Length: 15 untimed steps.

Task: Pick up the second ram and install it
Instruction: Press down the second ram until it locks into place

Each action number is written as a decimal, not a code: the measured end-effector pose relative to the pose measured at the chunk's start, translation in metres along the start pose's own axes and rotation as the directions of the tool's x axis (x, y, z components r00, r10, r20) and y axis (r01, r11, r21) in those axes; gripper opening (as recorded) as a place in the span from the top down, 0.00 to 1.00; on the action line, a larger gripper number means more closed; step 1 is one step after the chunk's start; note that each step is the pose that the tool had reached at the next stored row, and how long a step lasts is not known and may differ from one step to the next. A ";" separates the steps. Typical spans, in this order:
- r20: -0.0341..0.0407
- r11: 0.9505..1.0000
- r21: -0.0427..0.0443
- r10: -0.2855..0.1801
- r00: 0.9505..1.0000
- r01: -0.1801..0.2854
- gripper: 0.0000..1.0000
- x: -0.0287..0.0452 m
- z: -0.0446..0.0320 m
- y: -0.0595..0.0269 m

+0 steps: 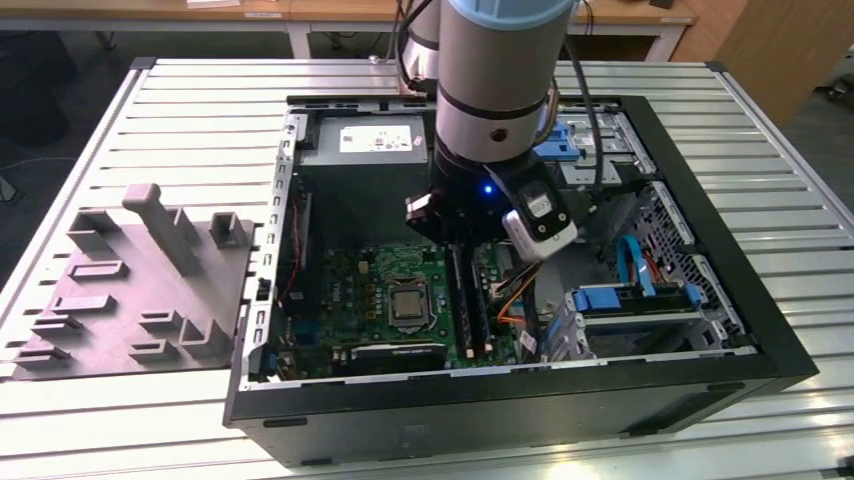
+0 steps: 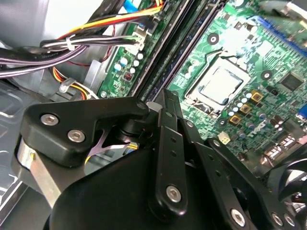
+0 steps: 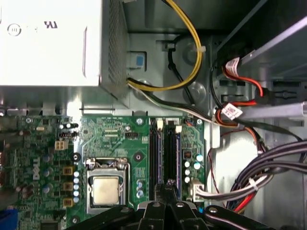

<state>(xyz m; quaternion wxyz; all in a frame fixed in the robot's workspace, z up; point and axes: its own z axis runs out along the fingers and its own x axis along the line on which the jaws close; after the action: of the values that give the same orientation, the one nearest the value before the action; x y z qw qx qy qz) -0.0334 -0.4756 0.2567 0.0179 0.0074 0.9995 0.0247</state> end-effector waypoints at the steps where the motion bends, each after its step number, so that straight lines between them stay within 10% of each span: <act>1: 0.000 1.000 0.000 0.000 1.000 0.000 0.90 0.0000 0.0007 0.0011; 15: 0.000 1.000 -0.001 0.000 1.000 0.000 0.90 0.0008 0.0168 0.0129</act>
<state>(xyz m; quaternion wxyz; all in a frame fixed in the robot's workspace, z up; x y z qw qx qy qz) -0.0334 -0.4619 0.2405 0.0179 0.0076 0.9995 0.0252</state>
